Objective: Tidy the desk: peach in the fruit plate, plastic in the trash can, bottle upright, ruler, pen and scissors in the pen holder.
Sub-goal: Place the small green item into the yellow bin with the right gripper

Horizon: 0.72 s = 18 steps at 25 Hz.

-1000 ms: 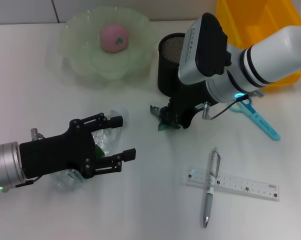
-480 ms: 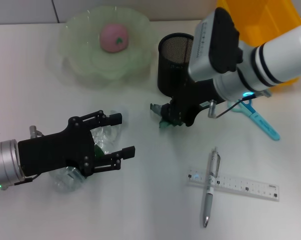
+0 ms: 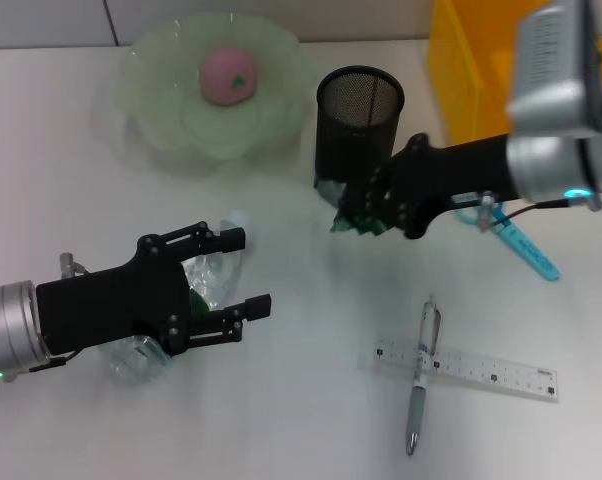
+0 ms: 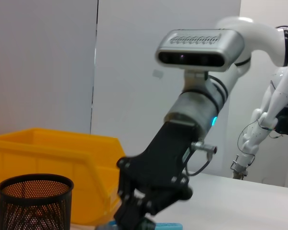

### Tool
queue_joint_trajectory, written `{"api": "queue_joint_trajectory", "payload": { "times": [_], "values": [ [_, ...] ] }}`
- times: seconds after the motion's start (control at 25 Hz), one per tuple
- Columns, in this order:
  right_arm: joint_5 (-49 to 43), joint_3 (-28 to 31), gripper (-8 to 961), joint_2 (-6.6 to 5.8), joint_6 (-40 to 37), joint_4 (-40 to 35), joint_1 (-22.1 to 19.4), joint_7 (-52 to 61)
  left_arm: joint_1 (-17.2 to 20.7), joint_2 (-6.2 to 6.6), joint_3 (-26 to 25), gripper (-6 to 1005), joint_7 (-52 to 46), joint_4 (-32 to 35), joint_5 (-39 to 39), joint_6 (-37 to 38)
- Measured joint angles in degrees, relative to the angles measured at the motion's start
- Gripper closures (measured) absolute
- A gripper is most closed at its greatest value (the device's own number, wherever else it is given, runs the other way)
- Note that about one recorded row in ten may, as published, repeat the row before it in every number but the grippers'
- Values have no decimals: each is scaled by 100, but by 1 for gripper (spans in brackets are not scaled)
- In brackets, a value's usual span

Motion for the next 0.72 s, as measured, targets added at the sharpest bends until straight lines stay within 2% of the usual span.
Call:
{"api": "queue_joint_trajectory", "payload": {
  "times": [0.24, 0.32, 0.36, 0.44, 0.6, 0.72],
  "values": [
    [1115, 848, 939, -2, -674, 305, -610, -1282, -26, -11, 6, 203, -21, -33, 0, 1],
    [1454, 1176, 937, -5, -1002, 635, -776, -1874, -29, -15, 2, 203, -28, -35, -1, 18],
    [1663, 1613, 936, -10, -1324, 1058, -876, -2419, -33, -22, 0, 203, -29, -47, 0, 39],
    [1721, 1834, 935, -15, -1472, 1250, -902, -2655, -35, -26, 0, 203, -29, -55, -1, 41],
    [1765, 2726, 931, -112, -2014, 2370, -927, -3667, -38, -43, -7, 202, -24, -112, -48, 44],
    [1763, 2960, 929, -161, -2177, 2942, -979, -4335, -40, -47, -1, 202, 57, -283, -190, 44]
  ]
}}
